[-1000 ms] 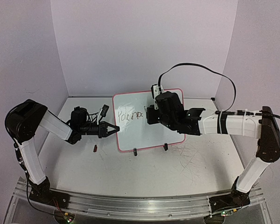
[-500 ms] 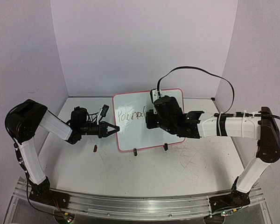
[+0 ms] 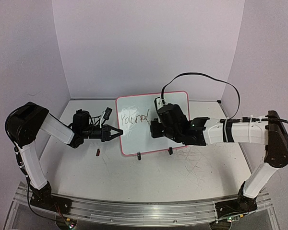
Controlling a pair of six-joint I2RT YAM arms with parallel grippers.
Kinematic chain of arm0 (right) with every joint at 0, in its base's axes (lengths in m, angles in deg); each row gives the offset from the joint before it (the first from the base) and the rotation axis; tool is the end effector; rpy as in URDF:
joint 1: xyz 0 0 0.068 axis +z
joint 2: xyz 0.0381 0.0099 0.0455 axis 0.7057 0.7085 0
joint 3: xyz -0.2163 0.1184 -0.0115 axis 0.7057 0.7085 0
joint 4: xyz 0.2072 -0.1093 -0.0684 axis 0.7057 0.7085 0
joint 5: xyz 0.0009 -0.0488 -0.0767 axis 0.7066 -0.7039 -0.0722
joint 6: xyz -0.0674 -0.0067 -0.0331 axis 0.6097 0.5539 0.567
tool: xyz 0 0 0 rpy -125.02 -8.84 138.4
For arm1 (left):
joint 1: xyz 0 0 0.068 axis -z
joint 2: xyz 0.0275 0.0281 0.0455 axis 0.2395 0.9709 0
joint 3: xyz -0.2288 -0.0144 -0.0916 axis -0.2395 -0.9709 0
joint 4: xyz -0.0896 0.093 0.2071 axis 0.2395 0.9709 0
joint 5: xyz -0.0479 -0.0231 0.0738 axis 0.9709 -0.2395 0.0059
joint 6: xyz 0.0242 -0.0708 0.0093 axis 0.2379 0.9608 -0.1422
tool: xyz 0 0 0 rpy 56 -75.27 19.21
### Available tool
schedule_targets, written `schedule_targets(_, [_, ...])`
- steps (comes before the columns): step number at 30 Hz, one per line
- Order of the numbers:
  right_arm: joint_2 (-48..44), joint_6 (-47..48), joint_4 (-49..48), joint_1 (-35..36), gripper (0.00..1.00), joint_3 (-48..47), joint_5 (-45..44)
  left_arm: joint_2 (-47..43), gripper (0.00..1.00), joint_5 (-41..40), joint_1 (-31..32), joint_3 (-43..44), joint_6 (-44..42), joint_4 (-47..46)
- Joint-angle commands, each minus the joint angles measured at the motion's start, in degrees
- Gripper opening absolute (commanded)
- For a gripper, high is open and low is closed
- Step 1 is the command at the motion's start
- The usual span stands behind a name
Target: Write a sentence on the whiteboard
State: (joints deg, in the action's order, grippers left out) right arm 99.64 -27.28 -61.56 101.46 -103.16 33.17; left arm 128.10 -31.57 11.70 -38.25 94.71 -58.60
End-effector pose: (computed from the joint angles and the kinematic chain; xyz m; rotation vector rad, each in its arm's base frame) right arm 0.2361 0.3140 0.2298 -0.3919 2.0298 0.4489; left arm 0.2923 -0.1939 0.1324 0.7759 1.8181 -1.3179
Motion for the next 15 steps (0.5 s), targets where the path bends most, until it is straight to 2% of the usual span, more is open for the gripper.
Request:
schedule_targets(1, [-2.65, -0.13, 1.59, -0.23, 0.0, -0.21, -4.14, -0.99, 0.0, -3.37, 0.31, 1.2, -2.75, 2.34])
schedule_targets(8, [-4.45, 3.71, -6.46, -0.24, 0.0, 0.05, 2.0, -0.97, 0.0, -3.39, 0.28, 1.18, -2.8, 2.35])
schedule_targets(15, [-1.14, 4.28, -6.63, -0.35, 0.0, -2.79, 0.63, -1.21, 0.0, -3.49, 0.28, 1.05, -2.84, 2.4])
